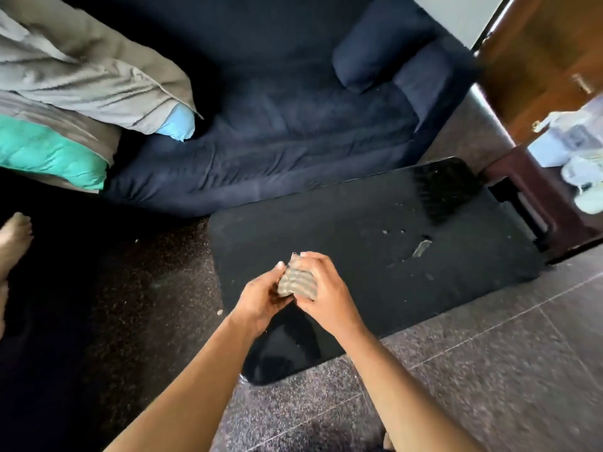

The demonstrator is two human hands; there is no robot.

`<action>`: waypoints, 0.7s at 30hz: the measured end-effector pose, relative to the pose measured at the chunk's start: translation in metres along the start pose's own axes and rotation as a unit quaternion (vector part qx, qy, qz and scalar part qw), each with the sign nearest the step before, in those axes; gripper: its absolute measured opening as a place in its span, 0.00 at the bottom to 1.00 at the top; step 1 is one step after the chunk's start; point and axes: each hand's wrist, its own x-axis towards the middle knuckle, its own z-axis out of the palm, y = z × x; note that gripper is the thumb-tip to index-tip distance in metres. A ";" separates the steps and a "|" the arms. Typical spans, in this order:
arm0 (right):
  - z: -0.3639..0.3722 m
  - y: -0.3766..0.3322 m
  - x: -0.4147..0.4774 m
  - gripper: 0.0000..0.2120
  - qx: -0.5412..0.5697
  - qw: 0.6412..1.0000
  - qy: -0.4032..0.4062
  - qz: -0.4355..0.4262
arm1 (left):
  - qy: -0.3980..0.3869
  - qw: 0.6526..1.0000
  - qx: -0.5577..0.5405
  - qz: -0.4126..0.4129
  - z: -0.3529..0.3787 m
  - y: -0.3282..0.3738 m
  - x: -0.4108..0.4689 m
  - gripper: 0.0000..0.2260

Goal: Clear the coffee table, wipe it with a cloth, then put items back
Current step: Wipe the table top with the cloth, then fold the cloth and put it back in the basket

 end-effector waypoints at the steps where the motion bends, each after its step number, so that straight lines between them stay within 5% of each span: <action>1: -0.026 0.001 -0.004 0.30 0.016 1.000 0.000 0.020 | -0.025 1.000 0.015 -0.002 0.025 0.007 0.001 0.12; 6: -0.164 0.028 -0.017 0.50 0.162 0.949 -0.084 0.255 | -0.119 0.988 0.092 -0.018 0.151 0.021 0.017 0.16; 10: -0.275 0.081 -0.016 0.32 0.268 0.891 -0.138 0.340 | -0.137 0.978 0.155 -0.035 0.269 0.014 0.049 0.19; 15: -0.419 0.161 -0.018 0.10 0.274 0.879 -0.121 0.371 | -0.168 0.965 0.195 -0.043 0.426 -0.008 0.098 0.14; 21: -0.569 0.252 -0.018 0.22 0.253 0.861 -0.064 0.436 | -0.146 0.960 0.241 -0.002 0.595 -0.030 0.145 0.12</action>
